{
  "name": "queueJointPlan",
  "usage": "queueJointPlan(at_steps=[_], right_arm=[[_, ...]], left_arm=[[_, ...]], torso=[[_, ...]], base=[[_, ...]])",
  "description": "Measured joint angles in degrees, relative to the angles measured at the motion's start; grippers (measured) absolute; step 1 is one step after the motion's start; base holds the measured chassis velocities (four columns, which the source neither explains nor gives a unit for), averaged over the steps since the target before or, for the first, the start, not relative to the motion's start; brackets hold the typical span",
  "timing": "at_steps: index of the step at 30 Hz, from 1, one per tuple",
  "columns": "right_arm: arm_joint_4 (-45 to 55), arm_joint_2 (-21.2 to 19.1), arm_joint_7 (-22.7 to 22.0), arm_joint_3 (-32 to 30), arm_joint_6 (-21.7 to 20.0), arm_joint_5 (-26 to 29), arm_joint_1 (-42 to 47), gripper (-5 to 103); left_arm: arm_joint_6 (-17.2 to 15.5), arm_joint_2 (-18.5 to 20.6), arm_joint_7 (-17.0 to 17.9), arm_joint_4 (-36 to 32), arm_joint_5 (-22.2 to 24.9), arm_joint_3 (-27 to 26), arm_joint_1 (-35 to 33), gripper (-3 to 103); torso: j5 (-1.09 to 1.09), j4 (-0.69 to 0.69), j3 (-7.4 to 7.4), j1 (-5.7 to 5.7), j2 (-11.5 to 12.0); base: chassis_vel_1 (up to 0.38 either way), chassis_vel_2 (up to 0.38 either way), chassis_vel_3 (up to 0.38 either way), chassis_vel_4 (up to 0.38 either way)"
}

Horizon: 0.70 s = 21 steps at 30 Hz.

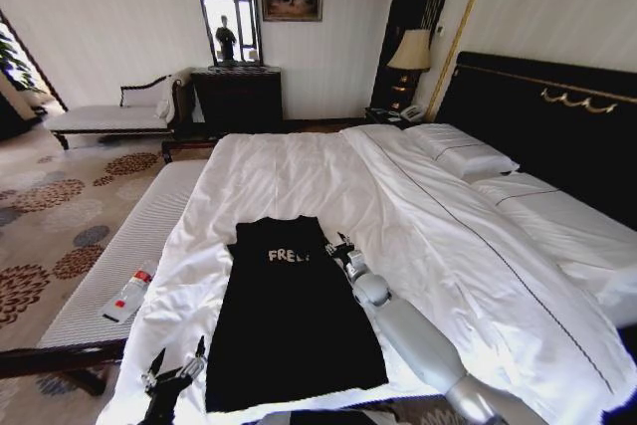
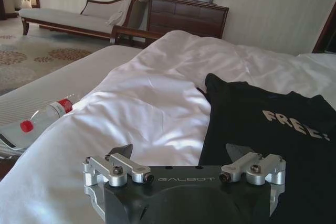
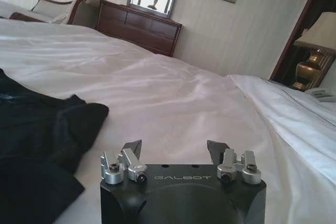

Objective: Fold the clothes on the bed.

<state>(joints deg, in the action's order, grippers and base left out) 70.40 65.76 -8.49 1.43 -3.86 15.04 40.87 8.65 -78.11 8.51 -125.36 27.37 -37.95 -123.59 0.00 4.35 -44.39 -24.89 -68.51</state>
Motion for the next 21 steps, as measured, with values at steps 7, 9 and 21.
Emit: queueJointPlan(at_steps=[7, 9, 21], right_arm=[[-12.78, 0.58, 4.79, 5.48, 8.19, -10.36, -4.96, 97], [-15.06, 1.03, 5.84, 6.65, 10.59, -12.85, -5.67, 99], [-12.35, -0.06, 7.46, 8.44, 13.65, -15.53, -4.95, 100]], left_arm=[[-0.15, 0.19, 0.14, -0.79, -0.05, -0.61, -0.09, 100], [-0.17, 0.2, 0.19, -0.89, 0.1, -0.99, -0.23, 100], [-0.12, 0.01, 0.17, -1.01, 0.28, -1.51, -0.68, 100]], torso=[[0.0, -0.02, 0.0, 0.01, 0.0], [0.0, -0.02, 0.0, 0.01, 0.0], [0.0, -0.01, 0.0, 0.0, 0.0]], base=[[0.0, 0.0, 0.0, 0.0], [0.0, 0.0, 0.0, 0.0], [0.0, 0.0, 0.0, 0.0]])
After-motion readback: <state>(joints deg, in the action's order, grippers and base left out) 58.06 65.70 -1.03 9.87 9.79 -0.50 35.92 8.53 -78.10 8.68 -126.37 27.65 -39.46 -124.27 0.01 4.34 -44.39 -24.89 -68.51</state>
